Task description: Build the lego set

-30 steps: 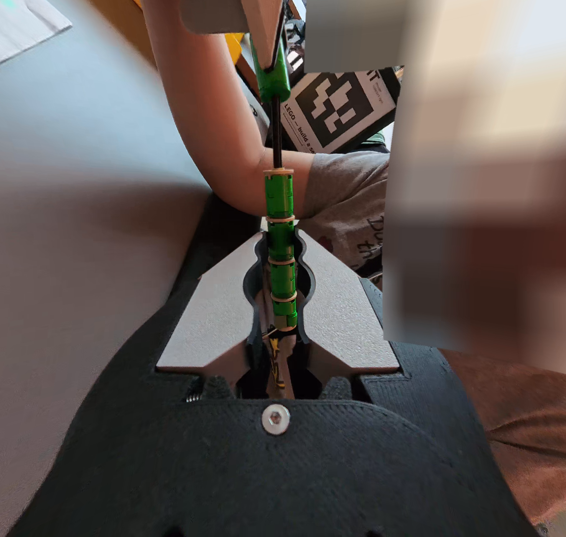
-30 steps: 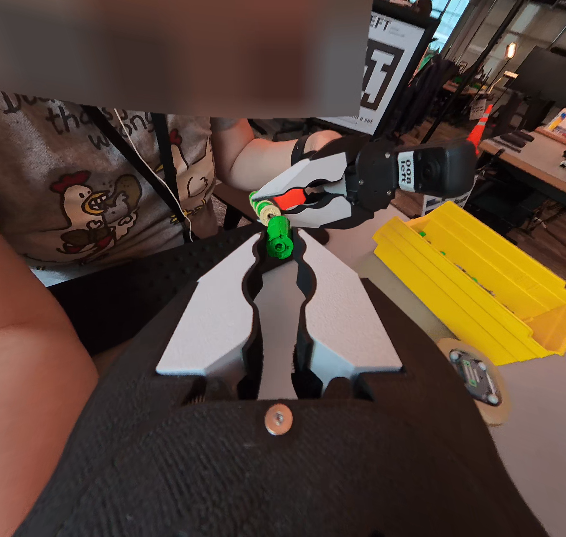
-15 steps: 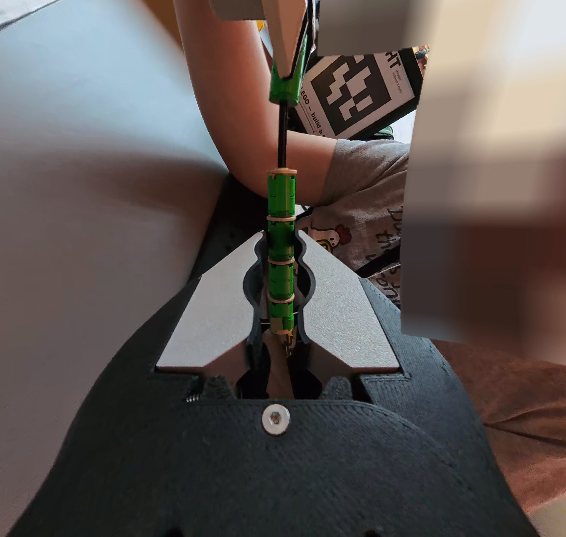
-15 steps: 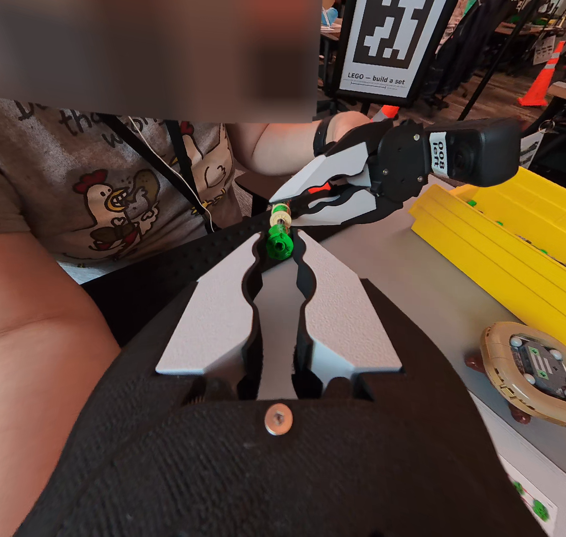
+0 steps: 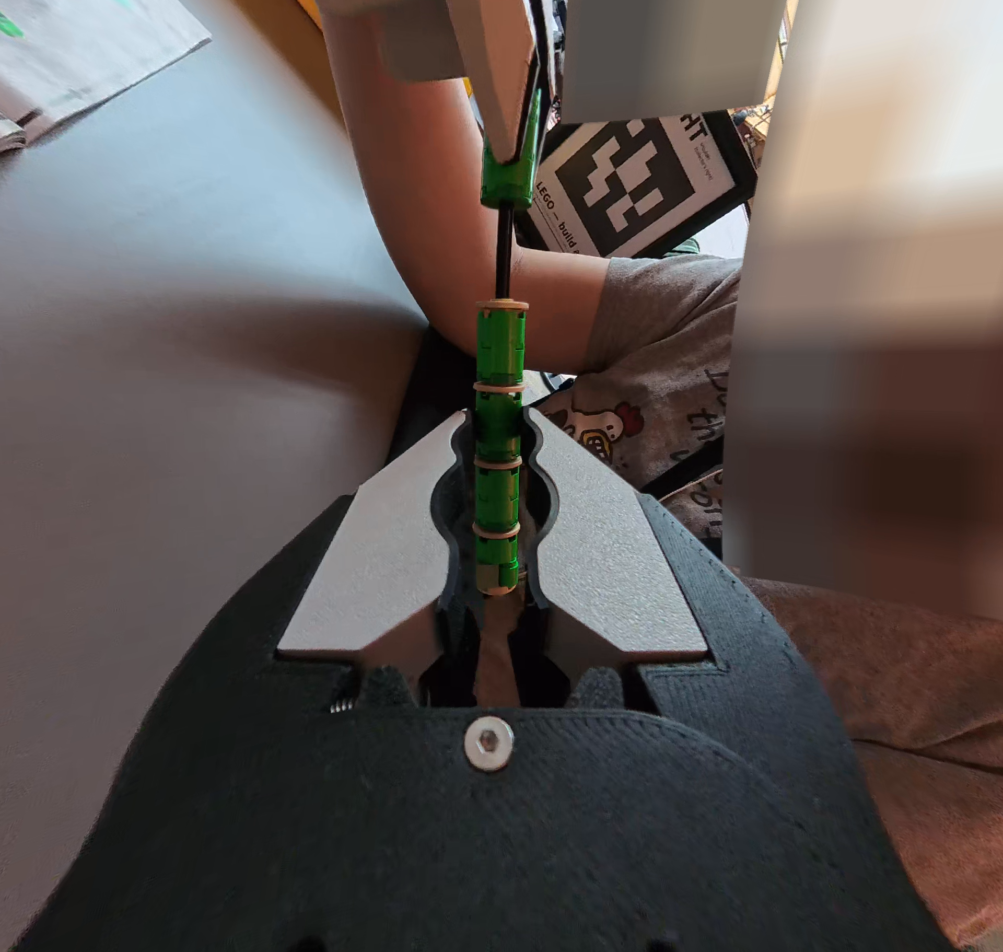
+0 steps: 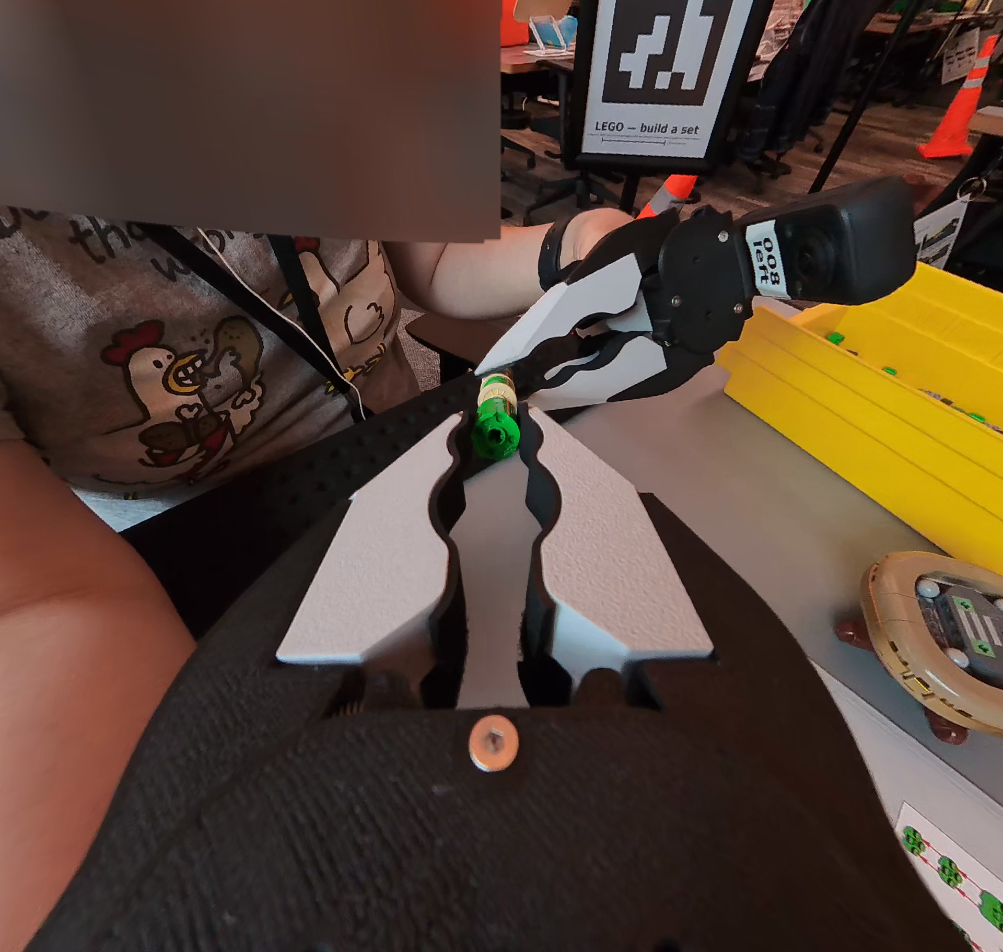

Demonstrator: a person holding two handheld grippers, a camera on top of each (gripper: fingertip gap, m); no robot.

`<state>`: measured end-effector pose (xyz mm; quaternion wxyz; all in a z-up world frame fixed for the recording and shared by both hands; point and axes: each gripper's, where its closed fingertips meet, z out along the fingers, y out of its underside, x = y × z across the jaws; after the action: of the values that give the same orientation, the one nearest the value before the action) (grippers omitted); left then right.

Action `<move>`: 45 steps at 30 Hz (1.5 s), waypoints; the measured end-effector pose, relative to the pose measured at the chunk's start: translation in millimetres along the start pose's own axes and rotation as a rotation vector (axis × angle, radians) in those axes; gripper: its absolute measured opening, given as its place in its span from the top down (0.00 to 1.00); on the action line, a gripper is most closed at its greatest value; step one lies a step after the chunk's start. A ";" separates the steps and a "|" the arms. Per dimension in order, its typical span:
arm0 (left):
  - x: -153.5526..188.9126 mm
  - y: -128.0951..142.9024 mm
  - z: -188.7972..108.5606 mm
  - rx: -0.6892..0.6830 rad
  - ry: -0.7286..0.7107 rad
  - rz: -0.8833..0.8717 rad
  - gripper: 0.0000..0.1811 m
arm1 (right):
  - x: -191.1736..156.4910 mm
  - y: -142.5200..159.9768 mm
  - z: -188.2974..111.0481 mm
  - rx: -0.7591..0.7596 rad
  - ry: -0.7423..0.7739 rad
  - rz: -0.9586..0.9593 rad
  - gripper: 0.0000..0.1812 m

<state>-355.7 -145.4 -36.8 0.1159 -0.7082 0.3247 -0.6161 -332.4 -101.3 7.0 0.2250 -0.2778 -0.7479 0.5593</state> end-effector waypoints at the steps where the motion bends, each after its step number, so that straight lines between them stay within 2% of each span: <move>1: -0.8 0.2 0.2 -0.001 -0.002 0.004 0.92 | 0.8 -0.6 0.3 0.004 0.001 0.003 0.91; 19: -3.2 0.6 -2.4 0.009 0.011 0.002 0.92 | 4.3 3.3 2.6 -0.014 0.002 0.045 0.91; 30: -24.1 -3.0 11.2 0.029 0.027 0.110 0.92 | -0.3 19.6 -7.4 -0.111 0.053 0.058 0.91; 40: -53.1 -8.2 39.0 0.022 -0.025 0.461 0.92 | -11.5 28.7 -8.3 -0.443 0.171 0.091 0.91; 45: -63.8 -13.1 48.3 0.043 0.011 0.535 0.92 | -13.3 35.1 -9.8 -0.604 0.176 0.081 0.91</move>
<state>-307.7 -108.4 -90.7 0.2878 -0.5912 0.4878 -0.5742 -310.4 -95.5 -24.4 0.1735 -0.4092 -0.8462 0.2940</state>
